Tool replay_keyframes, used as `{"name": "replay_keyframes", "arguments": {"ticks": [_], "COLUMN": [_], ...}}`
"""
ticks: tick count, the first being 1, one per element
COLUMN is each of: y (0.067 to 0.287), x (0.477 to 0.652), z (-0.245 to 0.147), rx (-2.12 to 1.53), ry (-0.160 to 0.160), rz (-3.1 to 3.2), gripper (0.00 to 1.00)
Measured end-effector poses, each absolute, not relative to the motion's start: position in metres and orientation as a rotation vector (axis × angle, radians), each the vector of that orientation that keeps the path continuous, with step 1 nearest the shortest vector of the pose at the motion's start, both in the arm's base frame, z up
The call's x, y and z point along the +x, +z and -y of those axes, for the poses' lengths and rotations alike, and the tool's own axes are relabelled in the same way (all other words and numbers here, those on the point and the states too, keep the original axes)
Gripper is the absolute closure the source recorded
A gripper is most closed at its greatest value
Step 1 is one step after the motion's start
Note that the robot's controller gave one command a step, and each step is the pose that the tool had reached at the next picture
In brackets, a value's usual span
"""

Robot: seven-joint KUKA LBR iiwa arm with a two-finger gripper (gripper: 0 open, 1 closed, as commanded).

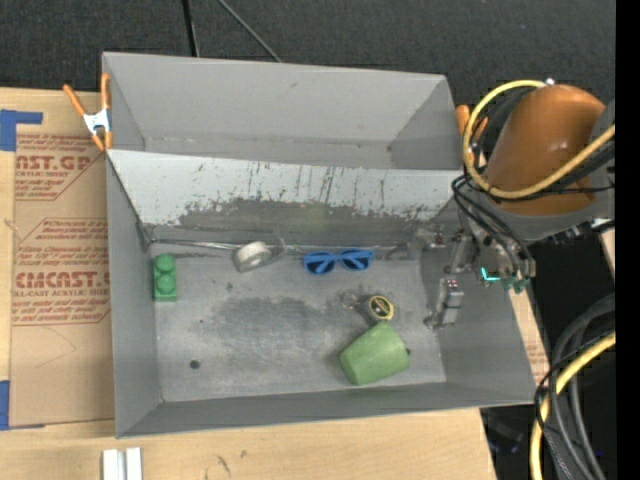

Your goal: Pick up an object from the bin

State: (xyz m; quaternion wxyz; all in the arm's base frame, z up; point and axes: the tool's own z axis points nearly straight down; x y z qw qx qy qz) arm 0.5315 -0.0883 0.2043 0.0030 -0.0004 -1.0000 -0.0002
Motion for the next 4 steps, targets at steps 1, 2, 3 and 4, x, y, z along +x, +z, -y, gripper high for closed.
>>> {"name": "replay_keyframes", "arguments": {"ticks": [1,2,3,4], "y": [0.087,0.07,0.069,0.215], "x": [0.501,0.484,0.484,0.518], "z": [0.069,0.027,0.028,0.024], "rx": [-0.294,0.047,0.043,0.083], "ry": [0.0,-0.002,0.0,0.001], "rz": [3.122,3.142,3.141,3.151], "gripper": [0.0,0.0,1.0,1.0]}}
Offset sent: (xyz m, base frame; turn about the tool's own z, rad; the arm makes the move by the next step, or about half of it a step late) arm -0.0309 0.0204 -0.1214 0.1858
